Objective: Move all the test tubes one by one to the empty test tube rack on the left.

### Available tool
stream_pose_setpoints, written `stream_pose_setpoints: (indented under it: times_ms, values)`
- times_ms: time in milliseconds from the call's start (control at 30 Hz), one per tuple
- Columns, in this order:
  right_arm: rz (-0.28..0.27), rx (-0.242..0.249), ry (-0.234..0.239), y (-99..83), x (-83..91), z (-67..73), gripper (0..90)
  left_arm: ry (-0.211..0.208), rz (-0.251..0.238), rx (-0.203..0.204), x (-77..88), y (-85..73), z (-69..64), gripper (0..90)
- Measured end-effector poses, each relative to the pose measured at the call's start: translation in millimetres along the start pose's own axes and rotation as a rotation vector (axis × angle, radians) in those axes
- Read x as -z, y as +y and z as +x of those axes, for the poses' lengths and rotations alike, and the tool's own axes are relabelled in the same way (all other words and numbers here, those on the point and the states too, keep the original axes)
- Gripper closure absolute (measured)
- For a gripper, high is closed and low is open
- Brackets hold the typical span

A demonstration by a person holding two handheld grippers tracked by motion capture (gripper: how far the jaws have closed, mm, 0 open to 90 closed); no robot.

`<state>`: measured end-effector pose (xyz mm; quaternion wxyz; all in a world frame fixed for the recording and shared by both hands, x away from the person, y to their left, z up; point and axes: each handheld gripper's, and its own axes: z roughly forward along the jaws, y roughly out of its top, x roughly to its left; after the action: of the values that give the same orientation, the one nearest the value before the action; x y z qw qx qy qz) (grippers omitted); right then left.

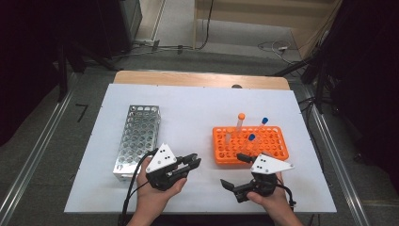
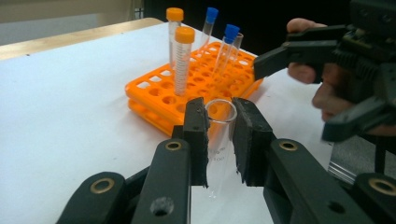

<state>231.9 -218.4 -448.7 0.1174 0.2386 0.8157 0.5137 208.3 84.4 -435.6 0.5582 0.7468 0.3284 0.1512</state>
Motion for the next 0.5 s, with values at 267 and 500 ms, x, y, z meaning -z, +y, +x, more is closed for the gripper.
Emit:
stream_pose_setpoints:
  times_ms: [267,500]
  values:
    - [-0.043,-0.04,-0.049,-6.5,29.2,-16.1,0.0,0.033,-0.011,0.01,13.6,8.5,14.2,76.5]
    - [-0.039,-0.044,-0.089,-13.3,45.7,-24.0,0.0,0.075,-0.024,0.001,23.4,18.2,24.8,76.5]
